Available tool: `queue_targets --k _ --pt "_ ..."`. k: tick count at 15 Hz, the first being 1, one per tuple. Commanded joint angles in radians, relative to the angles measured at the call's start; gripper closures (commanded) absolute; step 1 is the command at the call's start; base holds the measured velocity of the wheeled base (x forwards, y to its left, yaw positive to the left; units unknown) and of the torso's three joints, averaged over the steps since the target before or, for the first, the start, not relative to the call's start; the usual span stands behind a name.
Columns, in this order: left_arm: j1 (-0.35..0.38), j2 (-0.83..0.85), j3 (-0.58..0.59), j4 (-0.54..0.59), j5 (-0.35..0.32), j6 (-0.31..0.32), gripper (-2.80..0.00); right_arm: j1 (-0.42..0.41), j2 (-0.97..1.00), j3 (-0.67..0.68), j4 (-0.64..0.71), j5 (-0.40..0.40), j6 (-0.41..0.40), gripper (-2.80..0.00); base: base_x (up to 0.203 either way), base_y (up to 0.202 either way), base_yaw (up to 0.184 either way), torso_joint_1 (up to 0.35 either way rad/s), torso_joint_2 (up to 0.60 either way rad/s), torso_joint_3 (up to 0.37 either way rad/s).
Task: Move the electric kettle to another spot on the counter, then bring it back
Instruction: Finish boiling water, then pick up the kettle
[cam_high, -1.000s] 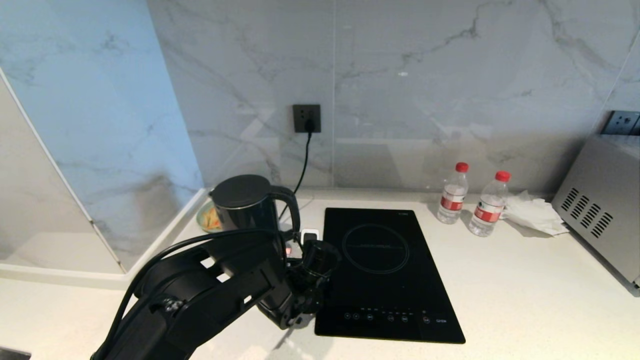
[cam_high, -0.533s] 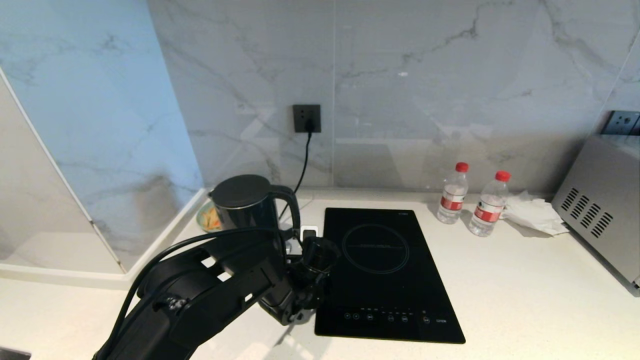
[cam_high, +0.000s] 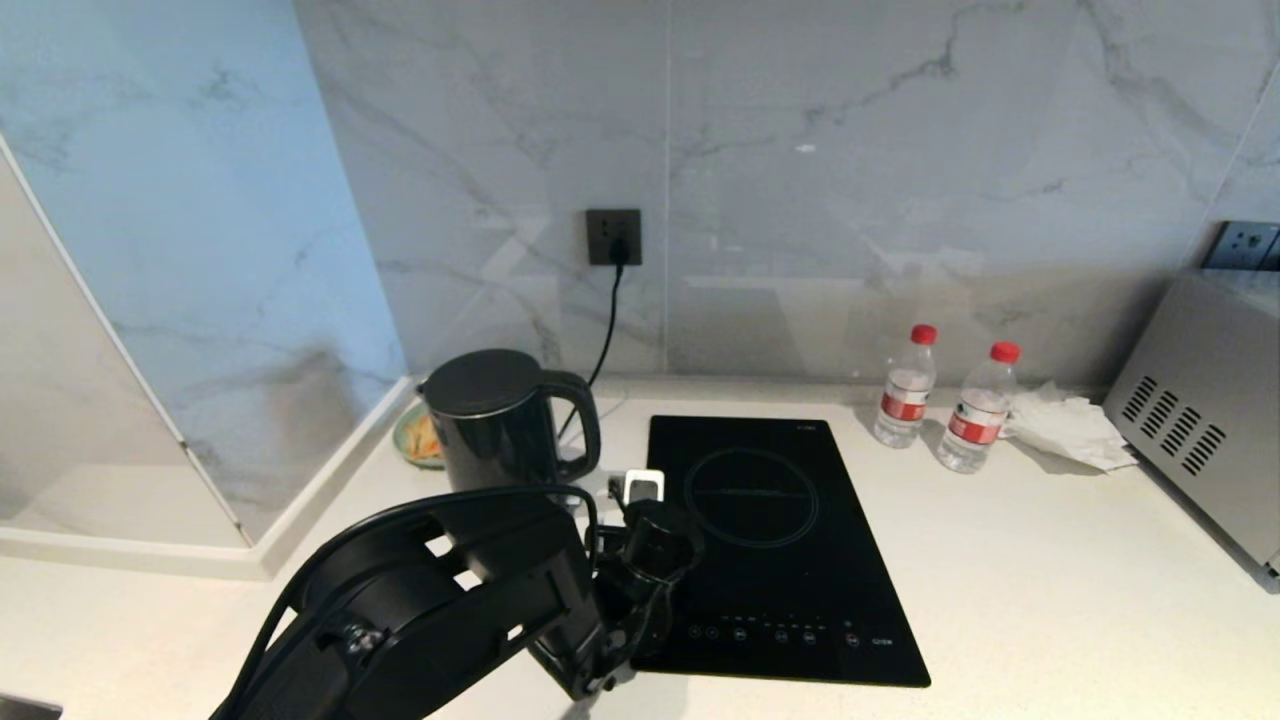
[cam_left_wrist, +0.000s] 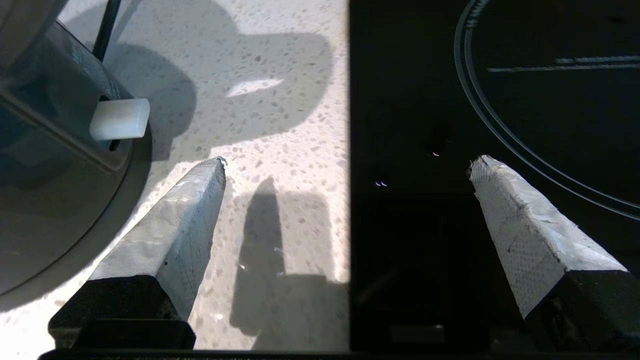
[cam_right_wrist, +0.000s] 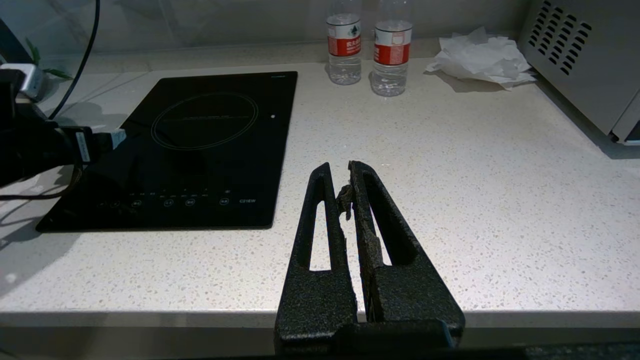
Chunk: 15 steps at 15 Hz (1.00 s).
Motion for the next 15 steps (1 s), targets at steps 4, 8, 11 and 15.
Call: queue_targets --k 4,8,11,15 --pt "-0.052 -0.085 0.234 -0.351 0.008 0.087 -2.8 0.0 0.0 0.0 -0.001 0.0 0.0 0.0 0.0 0.0 0.0 0.0 0.0 0.0" --pt "-0.014 -0.179 0.222 -0.358 0.051 0.115 -2.8 0.0 0.0 0.0 -0.001 0.0 0.0 0.0 0.0 0.0 0.0 0.0 0.0 0.0" --pt "0.021 -0.22 0.135 -0.25 0.053 0.116 -2.8 0.0 0.0 0.0 -0.001 0.0 0.0 0.0 0.0 0.0 0.0 0.0 0.0 0.0" --pt "0.064 -0.208 0.018 -0.144 0.061 0.117 -2.8 0.0 0.0 0.0 -0.001 0.0 0.0 0.0 0.0 0.0 0.0 0.0 0.0 0.0"
